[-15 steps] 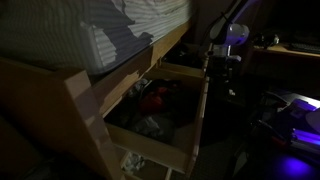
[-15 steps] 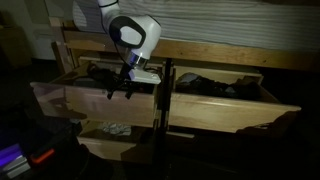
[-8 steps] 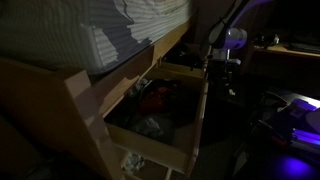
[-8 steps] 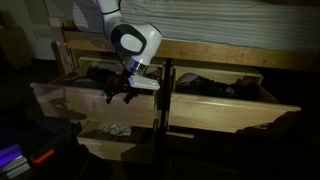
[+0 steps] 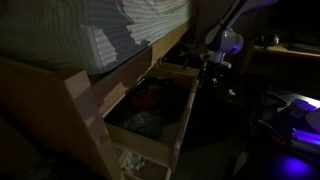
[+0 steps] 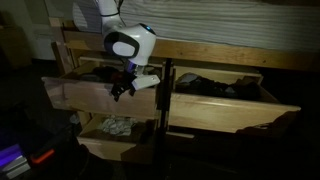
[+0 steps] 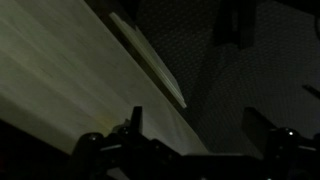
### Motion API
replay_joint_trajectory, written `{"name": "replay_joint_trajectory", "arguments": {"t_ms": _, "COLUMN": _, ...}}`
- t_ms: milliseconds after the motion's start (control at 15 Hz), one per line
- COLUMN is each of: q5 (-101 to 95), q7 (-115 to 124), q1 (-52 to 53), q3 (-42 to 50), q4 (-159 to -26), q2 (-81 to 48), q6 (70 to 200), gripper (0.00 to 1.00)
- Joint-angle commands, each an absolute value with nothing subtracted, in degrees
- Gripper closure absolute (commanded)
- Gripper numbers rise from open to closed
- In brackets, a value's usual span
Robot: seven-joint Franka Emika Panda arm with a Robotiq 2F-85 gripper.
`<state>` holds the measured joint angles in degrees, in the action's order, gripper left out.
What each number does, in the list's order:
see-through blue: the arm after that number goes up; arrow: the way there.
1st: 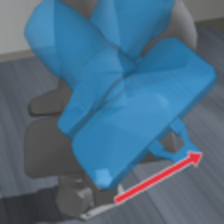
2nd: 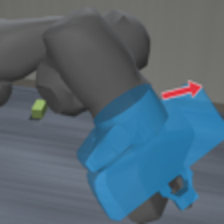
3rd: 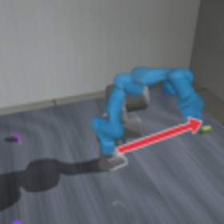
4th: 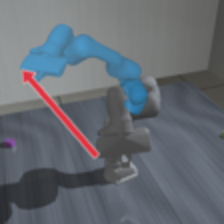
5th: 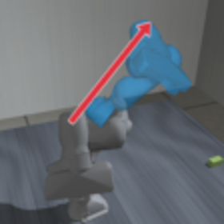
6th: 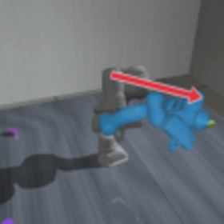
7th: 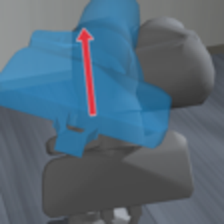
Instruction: Take the green garment out of the top right drawer, put it in the top left drawer then close both drawers
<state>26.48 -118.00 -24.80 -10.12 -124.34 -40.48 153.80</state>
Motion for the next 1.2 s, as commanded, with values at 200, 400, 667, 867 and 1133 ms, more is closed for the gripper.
{"name": "replay_joint_trajectory", "arguments": {"t_ms": 200, "q5": 20.5, "q7": -124.3, "q1": -28.5, "q3": -23.5, "q4": -123.1, "q2": -49.3, "q6": 177.7, "gripper": 0.00}}
{"name": "replay_joint_trajectory", "arguments": {"t_ms": 400, "q5": 8.6, "q7": -118.7, "q1": -24.9, "q3": -23.1, "q4": -123.6, "q2": -49.4, "q6": 184.5, "gripper": 0.00}}
{"name": "replay_joint_trajectory", "arguments": {"t_ms": 667, "q5": -7.6, "q7": -113.6, "q1": -21.3, "q3": -19.2, "q4": -121.6, "q2": -51.0, "q6": 192.2, "gripper": 0.00}}
{"name": "replay_joint_trajectory", "arguments": {"t_ms": 867, "q5": -15.2, "q7": -107.3, "q1": -20.6, "q3": -17.1, "q4": -122.2, "q2": -50.0, "q6": 193.7, "gripper": 0.00}}
{"name": "replay_joint_trajectory", "arguments": {"t_ms": 1133, "q5": -18.7, "q7": -106.4, "q1": -19.8, "q3": -14.4, "q4": -121.6, "q2": -51.7, "q6": 197.9, "gripper": 0.00}}
